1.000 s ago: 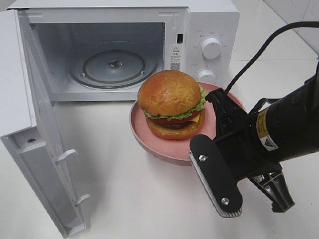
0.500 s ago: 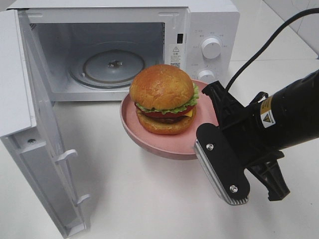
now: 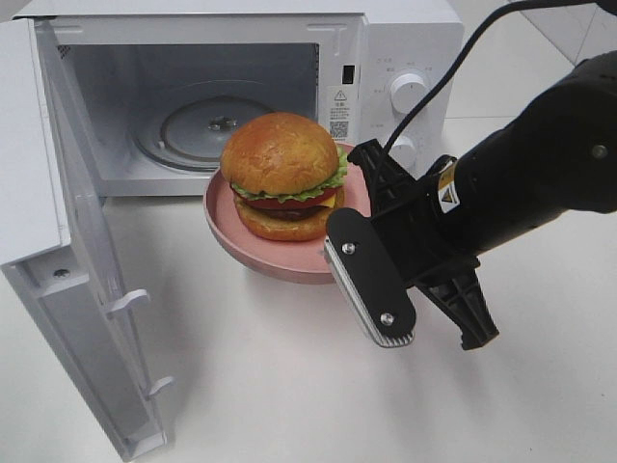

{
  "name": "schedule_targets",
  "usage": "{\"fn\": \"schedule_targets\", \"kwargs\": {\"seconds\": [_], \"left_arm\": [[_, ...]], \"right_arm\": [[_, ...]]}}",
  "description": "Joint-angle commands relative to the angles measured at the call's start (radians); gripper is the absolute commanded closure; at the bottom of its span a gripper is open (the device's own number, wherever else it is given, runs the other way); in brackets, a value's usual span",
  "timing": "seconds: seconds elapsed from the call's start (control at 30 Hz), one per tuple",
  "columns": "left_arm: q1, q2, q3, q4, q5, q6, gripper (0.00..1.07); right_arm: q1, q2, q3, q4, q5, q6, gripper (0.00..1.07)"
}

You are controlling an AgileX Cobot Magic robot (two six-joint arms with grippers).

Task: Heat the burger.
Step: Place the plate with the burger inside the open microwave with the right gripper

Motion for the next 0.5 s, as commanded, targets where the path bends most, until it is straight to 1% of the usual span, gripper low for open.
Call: {"fn": "schedule_targets", "kwargs": {"seconds": [0.03, 0.07, 0.13, 0.17, 0.2, 0.3, 0.4, 0.47, 0.5], "left_arm": [[0.001, -0.02, 0.001, -0.009, -0.005, 0.0, 0.07], [0.001, -0.02, 0.001, -0.009, -0.005, 0.0, 0.07], [0.001, -0.02, 0.001, -0.009, -0.005, 0.0, 0.07], [0.001, -0.02, 0.001, -0.009, -0.005, 0.0, 0.07], [0.001, -0.02, 0.001, -0.009, -0.005, 0.0, 0.07], [0.001, -0.02, 0.001, -0.009, -0.005, 0.0, 0.07], [0.001, -0.02, 0.001, -0.009, -0.005, 0.0, 0.07], [0.001, -0.02, 0.001, -0.009, -0.005, 0.0, 0.07], [0.001, -0.02, 0.001, -0.009, -0.005, 0.0, 0.07]], "right_arm": [[0.003, 0.02, -0.055, 0.005, -0.063, 0.005, 1.07], [0.003, 0.02, -0.055, 0.005, -0.063, 0.005, 1.07], [0.018, 0.056, -0.099, 0.005, -0.063, 0.008, 1.07], [0.018, 0.056, -0.099, 0.005, -0.063, 0.008, 1.07], [0.022, 0.08, -0.121, 0.005, -0.063, 0.008, 1.07], [0.022, 0.088, -0.132, 0.005, -0.063, 0.008, 1.07], [0.022, 0.117, -0.161, 0.005, -0.063, 0.009, 1.07], [0.022, 0.155, -0.203, 0.002, -0.063, 0.026, 1.07], [0.022, 0.155, -0.203, 0.002, -0.063, 0.026, 1.07]]}}
